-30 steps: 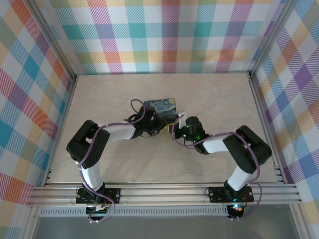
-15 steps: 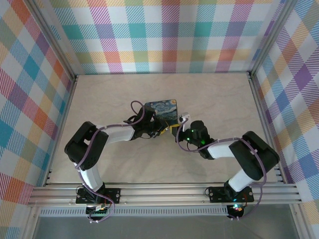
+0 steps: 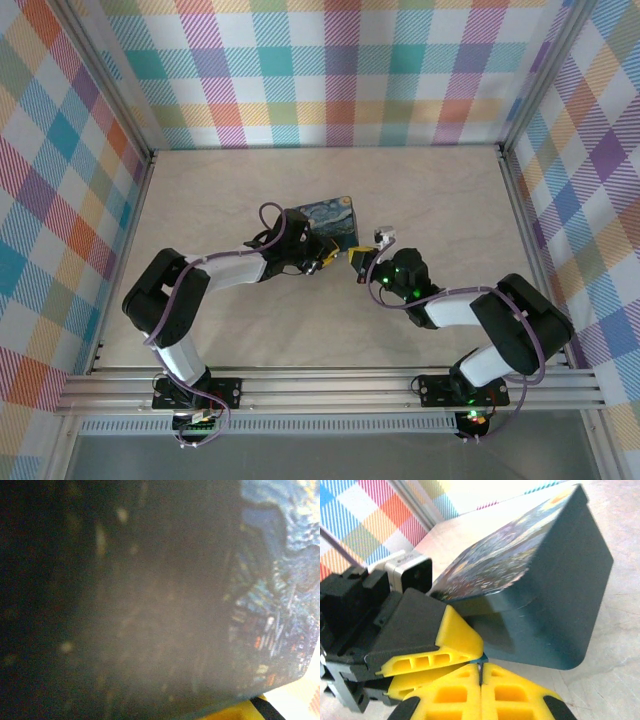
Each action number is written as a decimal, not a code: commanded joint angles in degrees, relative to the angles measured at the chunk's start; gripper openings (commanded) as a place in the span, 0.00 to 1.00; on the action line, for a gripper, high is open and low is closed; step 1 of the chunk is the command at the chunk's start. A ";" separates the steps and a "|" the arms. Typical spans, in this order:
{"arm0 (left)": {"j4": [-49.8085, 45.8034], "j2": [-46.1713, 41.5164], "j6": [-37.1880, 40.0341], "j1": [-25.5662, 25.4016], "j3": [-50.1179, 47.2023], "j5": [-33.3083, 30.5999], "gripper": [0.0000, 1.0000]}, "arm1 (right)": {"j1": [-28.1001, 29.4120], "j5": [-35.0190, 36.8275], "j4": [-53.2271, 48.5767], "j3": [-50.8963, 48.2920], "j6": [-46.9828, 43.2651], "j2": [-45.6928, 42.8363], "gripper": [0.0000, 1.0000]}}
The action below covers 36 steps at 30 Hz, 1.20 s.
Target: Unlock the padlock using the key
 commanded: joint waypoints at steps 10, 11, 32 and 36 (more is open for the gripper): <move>8.64 -3.92 -12.93 -1.30 -3.91 -3.21 0.05 | 2.46 8.23 4.64 -0.23 6.52 1.89 0.00; 8.57 -3.93 -12.86 -1.30 -3.80 -3.20 0.05 | 2.59 8.03 5.09 -0.15 6.60 2.47 0.00; 7.83 -4.44 -12.58 -1.39 -3.75 -3.11 0.05 | 4.12 6.95 10.13 1.92 7.77 7.15 0.00; 7.84 -4.37 -12.58 -1.39 -3.74 -3.03 0.05 | 4.11 6.80 10.42 2.40 7.89 7.71 0.00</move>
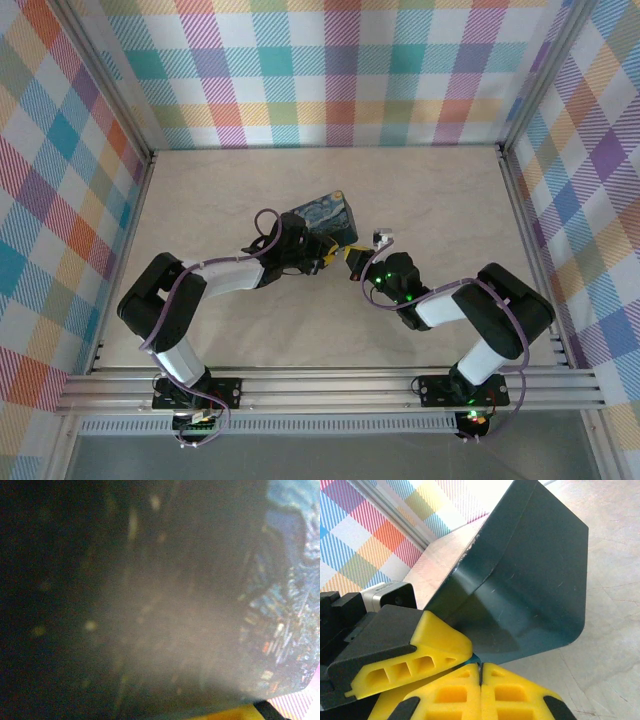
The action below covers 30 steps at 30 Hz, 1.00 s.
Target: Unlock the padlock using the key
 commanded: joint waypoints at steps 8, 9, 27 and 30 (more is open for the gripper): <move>2.01 -2.22 -1.46 -0.55 -0.29 -0.11 0.04 | 0.39 0.04 2.90 1.80 0.80 1.90 0.00; 2.01 -2.22 -1.48 -0.65 -0.30 -0.09 0.04 | 0.40 0.05 2.92 1.84 0.69 2.06 0.00; 3.41 -2.63 -2.52 -0.65 -0.52 -0.01 0.04 | 0.56 -1.40 7.89 1.62 3.85 6.32 0.00; 3.88 -2.82 -3.07 -0.64 -0.59 -0.14 0.04 | 1.04 -1.57 8.26 1.54 4.00 6.92 0.00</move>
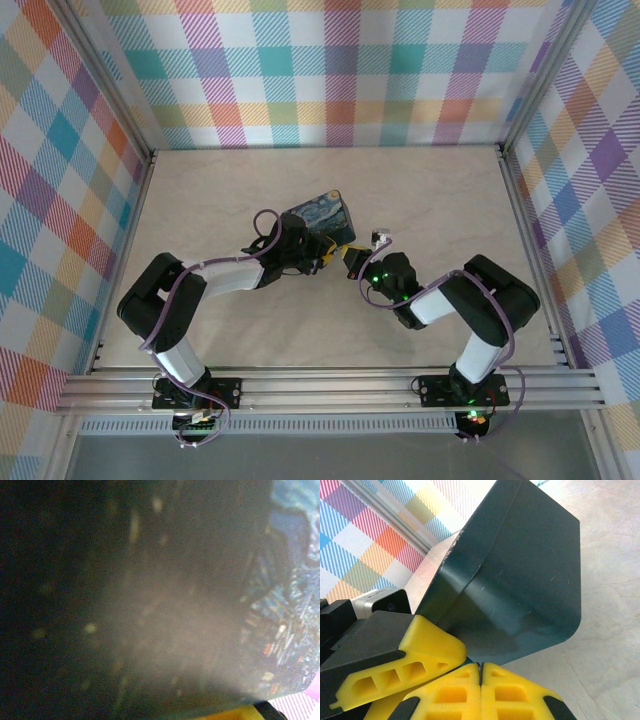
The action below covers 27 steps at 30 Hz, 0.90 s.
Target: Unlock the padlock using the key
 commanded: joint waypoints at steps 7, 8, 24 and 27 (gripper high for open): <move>4.58 -3.29 -2.25 -0.59 -0.25 1.05 0.04 | 1.57 -1.55 2.40 -0.67 1.38 1.88 0.00; 4.37 -3.38 -2.21 -0.58 -0.23 0.97 0.04 | 1.60 -1.52 2.40 -0.98 1.32 1.83 0.00; 0.65 -4.26 0.29 -0.61 0.18 0.74 0.04 | 1.58 -0.97 4.33 -1.35 1.05 2.66 0.00; 1.14 -4.37 0.07 -0.60 -0.60 0.14 0.04 | 1.49 0.36 2.93 -2.49 0.27 0.98 0.00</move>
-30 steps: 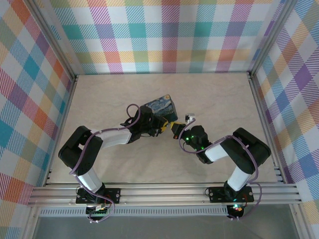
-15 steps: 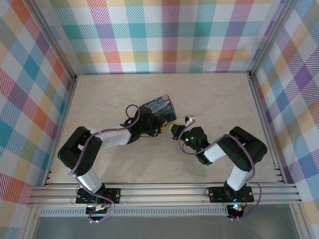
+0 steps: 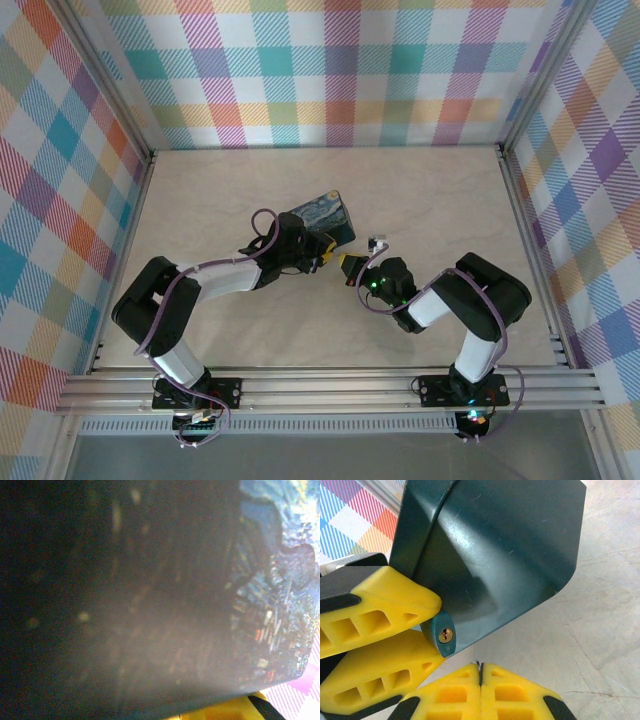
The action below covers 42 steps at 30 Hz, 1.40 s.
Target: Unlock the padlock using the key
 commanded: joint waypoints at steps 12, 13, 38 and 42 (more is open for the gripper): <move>1.59 -2.26 0.00 -0.51 -0.06 1.70 0.04 | -2.28 -4.71 7.54 -3.66 1.38 -3.89 0.00; 1.59 -2.28 -0.01 -0.50 -0.04 1.82 0.04 | -2.28 -4.62 8.30 -3.56 1.79 -3.43 0.00; 1.18 -1.91 0.03 -0.52 -0.02 1.89 0.04 | -2.67 -2.30 9.47 -1.44 2.65 -1.28 0.00; 1.16 -1.85 -0.01 -0.52 -0.06 1.97 0.04 | -2.66 -2.26 9.44 -1.27 2.65 -1.39 0.00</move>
